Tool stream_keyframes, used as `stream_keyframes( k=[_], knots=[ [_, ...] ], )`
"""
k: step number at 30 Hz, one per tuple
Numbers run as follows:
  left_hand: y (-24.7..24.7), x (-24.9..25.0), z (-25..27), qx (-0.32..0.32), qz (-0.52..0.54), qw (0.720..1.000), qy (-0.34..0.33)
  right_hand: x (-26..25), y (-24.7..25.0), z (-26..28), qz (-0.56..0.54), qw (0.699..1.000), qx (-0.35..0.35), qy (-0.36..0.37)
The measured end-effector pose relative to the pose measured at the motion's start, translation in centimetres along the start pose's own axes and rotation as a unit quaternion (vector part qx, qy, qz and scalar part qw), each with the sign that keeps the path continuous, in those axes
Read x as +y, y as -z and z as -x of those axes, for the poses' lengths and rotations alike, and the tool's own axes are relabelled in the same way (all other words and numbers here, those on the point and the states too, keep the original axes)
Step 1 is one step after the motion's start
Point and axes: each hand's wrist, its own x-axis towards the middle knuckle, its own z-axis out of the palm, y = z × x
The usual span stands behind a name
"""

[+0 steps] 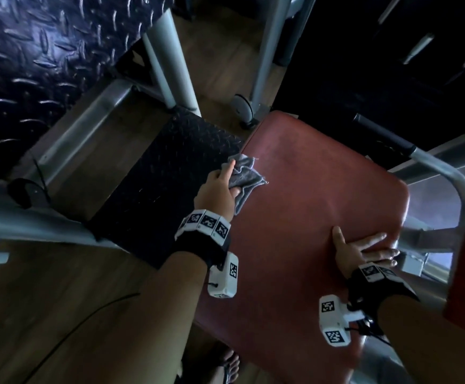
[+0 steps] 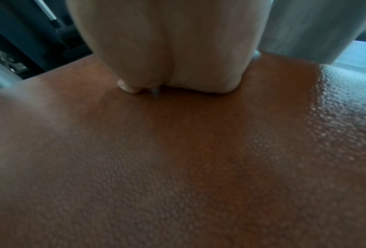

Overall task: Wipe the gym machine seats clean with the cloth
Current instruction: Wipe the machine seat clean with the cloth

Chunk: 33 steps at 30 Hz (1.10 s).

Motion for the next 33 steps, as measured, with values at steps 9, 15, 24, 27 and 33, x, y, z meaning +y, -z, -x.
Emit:
stream_keyframes(
  k=[9,15,24,27,33],
  knots=[
    [1.3,-3.6,5.8,-0.001,0.007,1.000,0.026,0.3,-0.3,-0.1,-0.003,1.000,0.014,0.006],
    [1.7,-1.4,2.2,-0.032,-0.006,0.999,0.014,0.1,0.2,0.1,0.010,1.000,0.000,0.005],
    [2.0,-5.0,8.1,0.003,0.032,0.999,0.031,0.2,0.0,0.1,0.014,1.000,0.013,0.006],
    [2.1,-5.8,9.6,0.009,0.014,0.999,0.034,0.2,-0.3,0.0,0.014,1.000,0.019,0.006],
    [1.6,-4.3,5.6,-0.017,-0.040,0.998,0.037,0.4,0.2,-0.2,0.007,1.000,-0.005,0.009]
  ],
)
